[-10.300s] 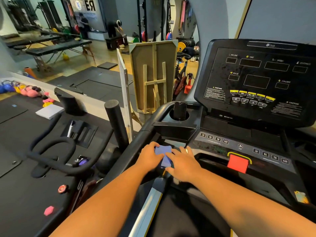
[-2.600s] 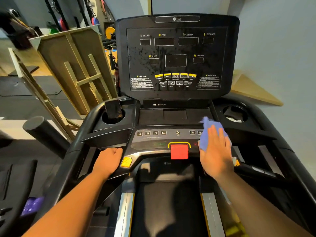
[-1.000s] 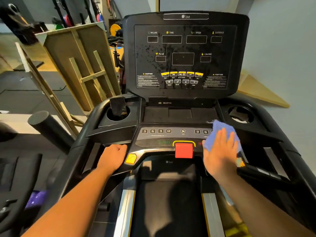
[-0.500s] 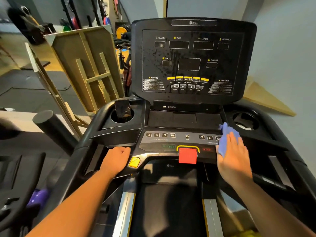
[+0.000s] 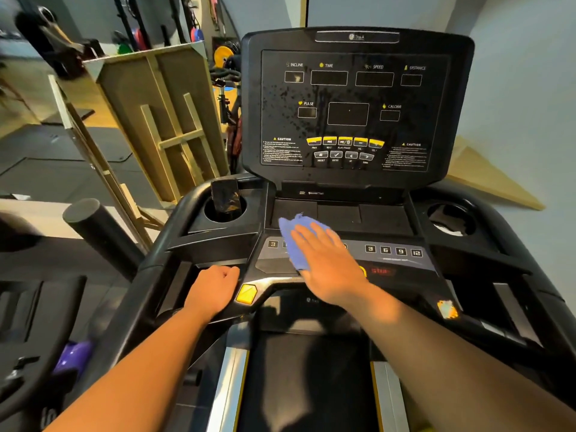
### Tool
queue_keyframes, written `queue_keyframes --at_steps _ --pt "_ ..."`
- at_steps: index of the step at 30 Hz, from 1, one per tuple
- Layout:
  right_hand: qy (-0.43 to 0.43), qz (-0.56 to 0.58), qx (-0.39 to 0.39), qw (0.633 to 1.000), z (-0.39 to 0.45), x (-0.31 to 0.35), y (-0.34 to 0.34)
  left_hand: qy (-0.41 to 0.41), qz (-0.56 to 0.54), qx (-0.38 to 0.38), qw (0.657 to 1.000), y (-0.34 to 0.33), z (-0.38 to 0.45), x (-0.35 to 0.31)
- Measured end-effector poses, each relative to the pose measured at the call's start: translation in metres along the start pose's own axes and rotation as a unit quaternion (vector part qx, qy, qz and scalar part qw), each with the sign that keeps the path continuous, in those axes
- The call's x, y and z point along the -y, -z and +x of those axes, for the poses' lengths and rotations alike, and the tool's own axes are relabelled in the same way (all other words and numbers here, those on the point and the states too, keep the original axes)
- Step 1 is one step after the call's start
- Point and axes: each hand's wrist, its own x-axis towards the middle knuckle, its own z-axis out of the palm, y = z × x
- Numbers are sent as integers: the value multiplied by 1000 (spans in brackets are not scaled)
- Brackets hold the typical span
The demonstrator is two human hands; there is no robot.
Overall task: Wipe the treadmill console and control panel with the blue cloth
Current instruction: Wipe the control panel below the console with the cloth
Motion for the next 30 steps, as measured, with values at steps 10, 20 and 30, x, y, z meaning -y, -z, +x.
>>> queue_keyframes --at_steps 10,20,30 --pt "-265 -46 -104 958 -71 -93 33 -2 -17 0 1000 0 3 -2" --pt "-93 -24 -46 994 34 10 -1 0 -3 -1 1000 0 2 -1" --pt "-179 -98 -77 976 -38 -83 29 1 -11 10 1000 0 4 -2"
